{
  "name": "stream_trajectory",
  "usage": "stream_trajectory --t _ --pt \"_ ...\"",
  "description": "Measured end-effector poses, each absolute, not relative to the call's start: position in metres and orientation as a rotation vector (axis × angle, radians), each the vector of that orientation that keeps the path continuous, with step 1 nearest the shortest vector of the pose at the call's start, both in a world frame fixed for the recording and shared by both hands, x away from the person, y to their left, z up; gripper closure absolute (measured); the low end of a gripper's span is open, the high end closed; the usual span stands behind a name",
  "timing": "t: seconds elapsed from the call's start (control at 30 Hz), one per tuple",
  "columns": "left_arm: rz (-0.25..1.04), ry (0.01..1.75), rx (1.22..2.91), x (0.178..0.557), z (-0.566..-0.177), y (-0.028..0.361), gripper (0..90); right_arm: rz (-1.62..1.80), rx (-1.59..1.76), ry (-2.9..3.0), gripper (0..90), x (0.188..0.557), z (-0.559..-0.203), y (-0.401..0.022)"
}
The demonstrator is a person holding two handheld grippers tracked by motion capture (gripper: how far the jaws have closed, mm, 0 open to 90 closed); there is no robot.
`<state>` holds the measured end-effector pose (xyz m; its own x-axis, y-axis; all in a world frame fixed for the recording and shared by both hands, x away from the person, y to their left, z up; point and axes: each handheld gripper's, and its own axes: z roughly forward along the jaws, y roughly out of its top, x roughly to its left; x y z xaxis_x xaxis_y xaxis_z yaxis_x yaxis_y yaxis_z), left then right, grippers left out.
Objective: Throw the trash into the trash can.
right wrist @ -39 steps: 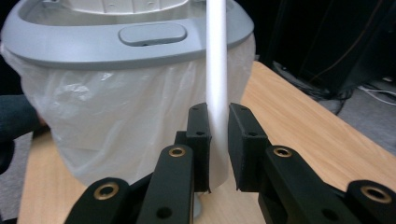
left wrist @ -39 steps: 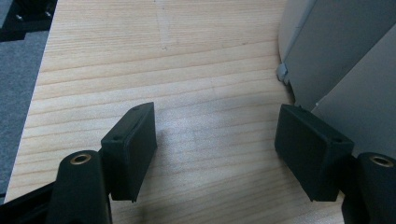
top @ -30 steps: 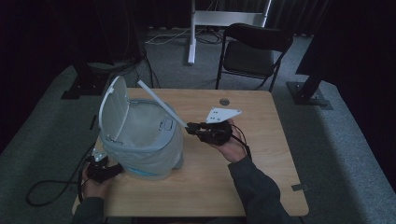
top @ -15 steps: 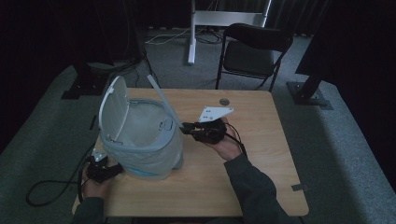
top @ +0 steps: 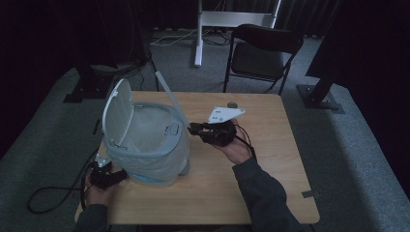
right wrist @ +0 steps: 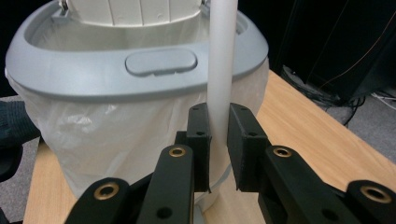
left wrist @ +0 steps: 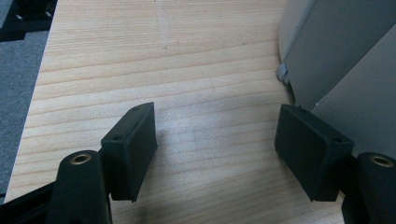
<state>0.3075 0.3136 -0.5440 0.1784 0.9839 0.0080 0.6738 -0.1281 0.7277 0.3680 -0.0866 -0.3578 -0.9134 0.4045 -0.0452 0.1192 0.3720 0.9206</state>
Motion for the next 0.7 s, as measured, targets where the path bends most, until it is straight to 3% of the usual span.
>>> stream_trajectory --t 0.7 --pt "0.681 1.557 1.872 0.307 -0.544 0.314 29.9 1.547 0.386 2.34 78.9 0.364 -0.328 -0.076"
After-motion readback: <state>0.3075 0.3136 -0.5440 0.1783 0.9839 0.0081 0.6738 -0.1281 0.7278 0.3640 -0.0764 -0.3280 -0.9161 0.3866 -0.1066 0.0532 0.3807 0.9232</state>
